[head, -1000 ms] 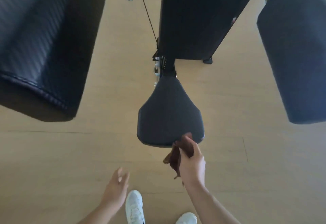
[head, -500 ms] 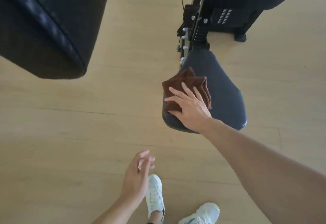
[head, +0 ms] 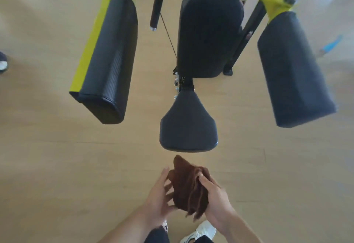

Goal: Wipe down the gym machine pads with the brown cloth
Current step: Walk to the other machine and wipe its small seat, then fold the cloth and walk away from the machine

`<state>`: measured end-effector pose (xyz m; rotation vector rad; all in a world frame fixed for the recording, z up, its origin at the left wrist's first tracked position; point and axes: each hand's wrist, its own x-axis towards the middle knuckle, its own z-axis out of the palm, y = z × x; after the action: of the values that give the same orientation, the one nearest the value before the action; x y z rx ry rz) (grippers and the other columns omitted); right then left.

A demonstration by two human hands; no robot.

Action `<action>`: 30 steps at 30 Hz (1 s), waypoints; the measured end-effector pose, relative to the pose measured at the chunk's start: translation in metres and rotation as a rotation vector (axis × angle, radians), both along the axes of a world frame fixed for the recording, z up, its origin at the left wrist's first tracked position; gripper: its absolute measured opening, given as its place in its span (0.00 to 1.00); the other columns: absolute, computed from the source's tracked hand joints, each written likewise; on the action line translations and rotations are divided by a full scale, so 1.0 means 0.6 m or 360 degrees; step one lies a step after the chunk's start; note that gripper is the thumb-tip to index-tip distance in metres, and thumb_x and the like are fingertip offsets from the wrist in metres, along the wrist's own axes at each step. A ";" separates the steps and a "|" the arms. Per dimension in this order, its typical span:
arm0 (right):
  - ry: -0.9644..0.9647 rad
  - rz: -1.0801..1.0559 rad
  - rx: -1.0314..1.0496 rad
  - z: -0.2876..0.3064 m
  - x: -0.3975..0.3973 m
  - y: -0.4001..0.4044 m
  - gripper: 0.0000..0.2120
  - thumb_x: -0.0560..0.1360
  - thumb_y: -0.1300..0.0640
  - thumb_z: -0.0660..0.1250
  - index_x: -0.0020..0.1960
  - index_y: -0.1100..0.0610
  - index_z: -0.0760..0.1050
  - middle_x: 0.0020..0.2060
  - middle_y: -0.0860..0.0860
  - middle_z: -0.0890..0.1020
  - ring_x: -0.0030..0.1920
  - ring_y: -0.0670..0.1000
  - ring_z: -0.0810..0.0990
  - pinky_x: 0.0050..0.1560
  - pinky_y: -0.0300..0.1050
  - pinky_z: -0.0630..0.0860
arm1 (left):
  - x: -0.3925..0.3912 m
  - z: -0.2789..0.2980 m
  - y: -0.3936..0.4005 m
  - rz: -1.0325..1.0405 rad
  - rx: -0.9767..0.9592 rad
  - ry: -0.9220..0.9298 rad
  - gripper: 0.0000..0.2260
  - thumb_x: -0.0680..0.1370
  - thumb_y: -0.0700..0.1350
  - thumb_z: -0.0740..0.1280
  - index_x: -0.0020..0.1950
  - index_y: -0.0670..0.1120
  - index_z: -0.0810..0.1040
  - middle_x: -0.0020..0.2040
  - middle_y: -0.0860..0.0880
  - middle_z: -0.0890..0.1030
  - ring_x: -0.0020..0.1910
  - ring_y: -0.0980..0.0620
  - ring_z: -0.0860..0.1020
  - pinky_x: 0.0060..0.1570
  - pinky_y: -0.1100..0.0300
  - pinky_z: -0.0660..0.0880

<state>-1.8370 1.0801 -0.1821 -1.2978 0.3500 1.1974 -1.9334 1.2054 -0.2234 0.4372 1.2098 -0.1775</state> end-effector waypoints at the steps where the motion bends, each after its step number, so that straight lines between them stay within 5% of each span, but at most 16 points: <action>1: 0.0081 -0.0099 0.0139 0.027 -0.004 -0.014 0.14 0.80 0.63 0.61 0.62 0.64 0.79 0.52 0.67 0.85 0.47 0.63 0.87 0.49 0.58 0.83 | 0.004 0.022 0.004 -0.0054 -0.0082 -0.0076 0.23 0.75 0.65 0.68 0.55 0.47 0.84 0.50 0.44 0.84 0.47 0.43 0.82 0.43 0.47 0.82; 5: 0.0121 -0.0248 0.0500 0.093 0.003 -0.057 0.28 0.68 0.58 0.75 0.65 0.68 0.76 0.62 0.70 0.80 0.58 0.69 0.82 0.53 0.63 0.81 | 0.033 0.097 -0.004 -0.0307 0.0161 -0.0311 0.21 0.78 0.59 0.68 0.64 0.47 0.82 0.59 0.45 0.85 0.58 0.47 0.83 0.45 0.56 0.79; 8: 0.0007 -0.0221 0.0366 0.109 0.032 -0.077 0.30 0.75 0.38 0.64 0.53 0.67 0.78 0.51 0.67 0.83 0.49 0.64 0.83 0.48 0.57 0.77 | 0.067 0.141 -0.008 -0.0193 0.0689 -0.0413 0.13 0.77 0.46 0.71 0.60 0.44 0.83 0.56 0.43 0.86 0.59 0.44 0.83 0.59 0.50 0.79; 10: -0.0064 -0.0242 0.0258 0.111 0.047 -0.083 0.28 0.68 0.40 0.71 0.53 0.64 0.79 0.47 0.62 0.85 0.44 0.59 0.81 0.44 0.51 0.73 | 0.085 0.173 -0.007 -0.0141 0.0858 -0.0493 0.08 0.77 0.42 0.72 0.55 0.43 0.84 0.52 0.42 0.87 0.56 0.42 0.84 0.61 0.46 0.76; 12: -0.0179 -0.0074 0.0240 0.112 0.054 -0.085 0.32 0.62 0.54 0.82 0.64 0.59 0.79 0.55 0.61 0.85 0.50 0.60 0.79 0.48 0.53 0.74 | 0.098 0.210 -0.011 -0.0196 0.0931 -0.0589 0.06 0.78 0.41 0.70 0.54 0.44 0.84 0.49 0.43 0.88 0.52 0.43 0.85 0.57 0.48 0.79; 16: -0.0236 0.0421 0.0352 0.130 0.054 -0.084 0.30 0.73 0.60 0.74 0.72 0.43 0.74 0.67 0.54 0.81 0.63 0.61 0.80 0.64 0.61 0.74 | 0.103 0.256 -0.023 -0.0318 0.0898 -0.0774 0.04 0.80 0.39 0.68 0.53 0.42 0.82 0.51 0.36 0.85 0.49 0.41 0.85 0.51 0.48 0.81; 21: -0.0521 0.0749 0.0202 0.152 0.051 -0.078 0.21 0.75 0.51 0.75 0.66 0.54 0.79 0.63 0.58 0.82 0.65 0.59 0.80 0.66 0.58 0.74 | 0.092 0.271 -0.021 -0.0319 0.1085 -0.0778 0.02 0.78 0.39 0.70 0.50 0.42 0.81 0.49 0.34 0.84 0.47 0.39 0.84 0.51 0.45 0.81; 24: -0.0752 0.0726 0.0081 0.148 0.053 -0.086 0.12 0.75 0.54 0.74 0.57 0.56 0.82 0.52 0.54 0.86 0.55 0.51 0.84 0.58 0.42 0.78 | 0.078 0.272 -0.014 -0.0350 0.1242 -0.0728 0.03 0.77 0.40 0.72 0.49 0.42 0.82 0.45 0.40 0.85 0.46 0.45 0.85 0.43 0.57 0.81; 26: -0.0860 0.0631 -0.0040 0.142 0.055 -0.092 0.04 0.78 0.59 0.72 0.47 0.57 0.78 0.38 0.50 0.83 0.41 0.47 0.81 0.44 0.34 0.75 | 0.070 0.273 -0.006 -0.0411 0.1400 -0.0673 0.04 0.76 0.42 0.74 0.47 0.43 0.82 0.45 0.41 0.85 0.46 0.44 0.85 0.46 0.52 0.81; 30: -0.1043 0.0740 -0.0350 0.134 0.060 -0.110 0.11 0.76 0.53 0.73 0.46 0.56 0.73 0.36 0.49 0.86 0.35 0.47 0.82 0.40 0.39 0.76 | 0.060 0.274 0.014 -0.0546 0.1739 -0.0532 0.09 0.73 0.45 0.77 0.42 0.44 0.79 0.37 0.46 0.84 0.40 0.49 0.83 0.42 0.54 0.79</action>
<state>-1.8013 1.0142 -0.1014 -1.9457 -0.3240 1.0458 -1.8976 1.2136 -0.0587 1.5627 0.8025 0.2861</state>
